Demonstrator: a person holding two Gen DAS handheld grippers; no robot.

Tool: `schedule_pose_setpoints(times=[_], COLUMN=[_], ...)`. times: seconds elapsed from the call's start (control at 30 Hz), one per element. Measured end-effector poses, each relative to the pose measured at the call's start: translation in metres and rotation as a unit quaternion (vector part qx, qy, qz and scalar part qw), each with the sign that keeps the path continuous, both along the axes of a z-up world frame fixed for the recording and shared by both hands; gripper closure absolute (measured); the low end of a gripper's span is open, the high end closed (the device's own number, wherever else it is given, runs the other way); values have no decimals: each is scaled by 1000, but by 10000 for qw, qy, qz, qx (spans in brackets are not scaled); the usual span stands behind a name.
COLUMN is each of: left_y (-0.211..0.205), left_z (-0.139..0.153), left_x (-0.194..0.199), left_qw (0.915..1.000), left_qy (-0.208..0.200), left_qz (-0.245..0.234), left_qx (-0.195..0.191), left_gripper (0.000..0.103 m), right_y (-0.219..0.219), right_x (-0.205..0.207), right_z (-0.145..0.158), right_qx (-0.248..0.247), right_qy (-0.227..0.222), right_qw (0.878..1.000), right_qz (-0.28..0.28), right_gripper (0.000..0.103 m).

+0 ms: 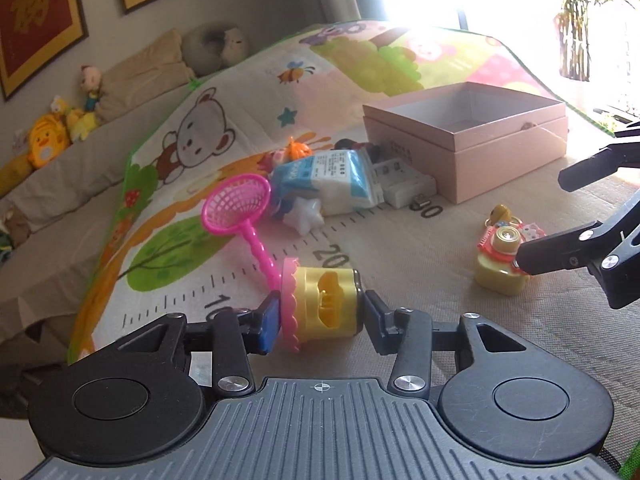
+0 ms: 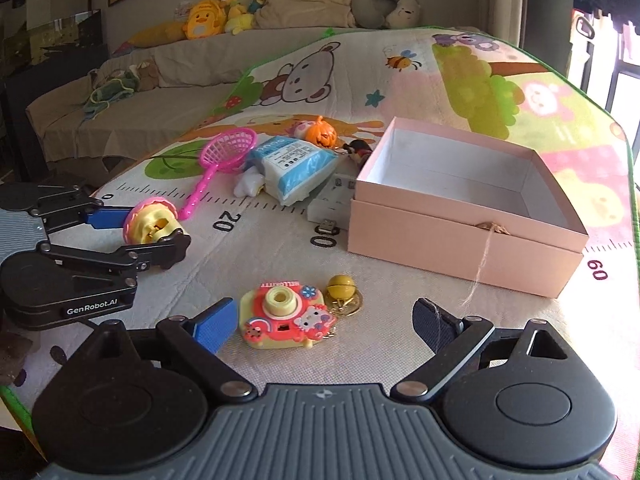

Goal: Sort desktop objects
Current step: 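Grasp the yellow cup toy with the left gripper while right holds Hello Kitty toy, then drop the cup toy and Hello Kitty toy into the pink box with both grippers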

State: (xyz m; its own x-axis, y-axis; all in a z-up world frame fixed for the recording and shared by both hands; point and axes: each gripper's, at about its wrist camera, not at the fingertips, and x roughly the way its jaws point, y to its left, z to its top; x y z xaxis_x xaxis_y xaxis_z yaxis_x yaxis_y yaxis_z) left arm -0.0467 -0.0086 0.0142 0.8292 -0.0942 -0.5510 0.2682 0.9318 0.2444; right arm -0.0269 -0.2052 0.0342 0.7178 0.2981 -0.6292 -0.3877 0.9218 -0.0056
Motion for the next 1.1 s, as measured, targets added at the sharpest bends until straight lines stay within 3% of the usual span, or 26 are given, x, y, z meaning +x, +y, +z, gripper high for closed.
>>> schedule_pose_setpoints(times=[0.2,0.4,0.57,0.67,0.73,0.8,1.1], left_y=[10,15,10,6,4,0,-16], left_z=[-2,-2,-5,-8,-8,-6,12], left_x=[-5,-1,12,22,25,26,3], left_qw=[9998,9991,9983,9977,9974,9978,9982], left_qy=[61,159,367,478,505,478,352], left_qz=[113,220,188,190,186,189,-28], left_qx=[-175,-338,-403,-432,-482,-426,-492], left_gripper=[51,37,30,31,39,54,56], right_y=[17,29,19,9,4,-2,-32], right_x=[23,28,22,18,16,13,-9], right_z=[-15,-20,-17,-16,-15,-12,18], right_qx=[20,-155,-172,-158,-161,-120,231], right_qy=[288,291,344,396,418,423,268], right_qw=[9995,9993,9992,9991,9989,9988,9990], right_qz=[107,165,70,-42,-125,-195,-267], right_gripper=[15,39,39,39,39,39,39])
